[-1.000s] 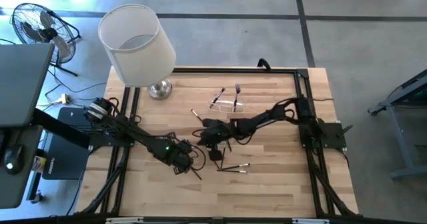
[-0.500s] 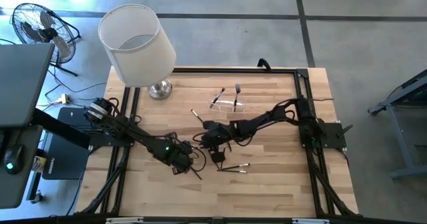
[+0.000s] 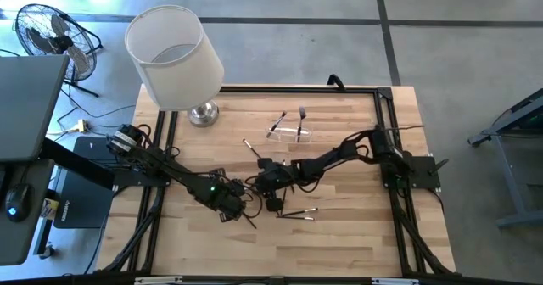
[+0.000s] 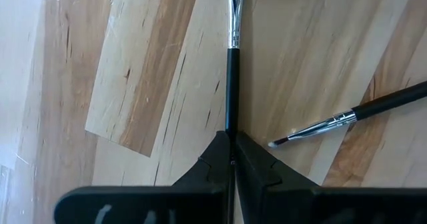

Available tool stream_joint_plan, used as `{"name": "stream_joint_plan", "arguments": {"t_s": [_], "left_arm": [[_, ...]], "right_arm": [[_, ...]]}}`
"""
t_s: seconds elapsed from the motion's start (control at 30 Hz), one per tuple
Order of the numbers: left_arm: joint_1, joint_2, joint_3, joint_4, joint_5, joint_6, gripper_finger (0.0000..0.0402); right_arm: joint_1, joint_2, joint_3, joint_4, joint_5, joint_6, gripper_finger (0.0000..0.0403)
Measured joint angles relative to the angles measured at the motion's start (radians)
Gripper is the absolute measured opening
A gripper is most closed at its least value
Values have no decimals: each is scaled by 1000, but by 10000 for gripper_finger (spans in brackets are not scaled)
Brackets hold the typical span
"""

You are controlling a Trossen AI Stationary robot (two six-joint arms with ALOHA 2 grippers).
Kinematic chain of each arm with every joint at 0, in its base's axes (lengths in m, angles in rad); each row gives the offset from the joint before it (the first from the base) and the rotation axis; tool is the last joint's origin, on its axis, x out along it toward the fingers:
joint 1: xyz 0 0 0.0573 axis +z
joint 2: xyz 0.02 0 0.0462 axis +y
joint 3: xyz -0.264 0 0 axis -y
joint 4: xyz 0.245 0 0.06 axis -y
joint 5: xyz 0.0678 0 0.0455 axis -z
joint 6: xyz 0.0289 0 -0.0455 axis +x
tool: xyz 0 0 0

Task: Put items in baskets/containers
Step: Put the eyeshadow brush into the transparent organizer

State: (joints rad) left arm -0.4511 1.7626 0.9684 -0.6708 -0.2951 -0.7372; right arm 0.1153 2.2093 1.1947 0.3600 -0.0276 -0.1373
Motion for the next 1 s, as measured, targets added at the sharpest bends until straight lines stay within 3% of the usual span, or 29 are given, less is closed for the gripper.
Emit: {"name": "stream_joint_plan", "arguments": {"t_s": [0.23, 0.43, 0.8, 1.0], "left_arm": [[0, 0, 0, 1, 2, -1, 1], [0, 0, 0, 9, 0, -5, 1], [0, 0, 2, 13, -3, -8, 28], [0, 0, 2, 11, 2, -7, 13]], "right_arm": [[-14, 3, -1, 20, -21, 5, 65], [-16, 4, -1, 11, -19, 24, 5], [-17, -3, -2, 1, 3, 47, 4], [-17, -54, -5, -80, 6, 29, 8]]}}
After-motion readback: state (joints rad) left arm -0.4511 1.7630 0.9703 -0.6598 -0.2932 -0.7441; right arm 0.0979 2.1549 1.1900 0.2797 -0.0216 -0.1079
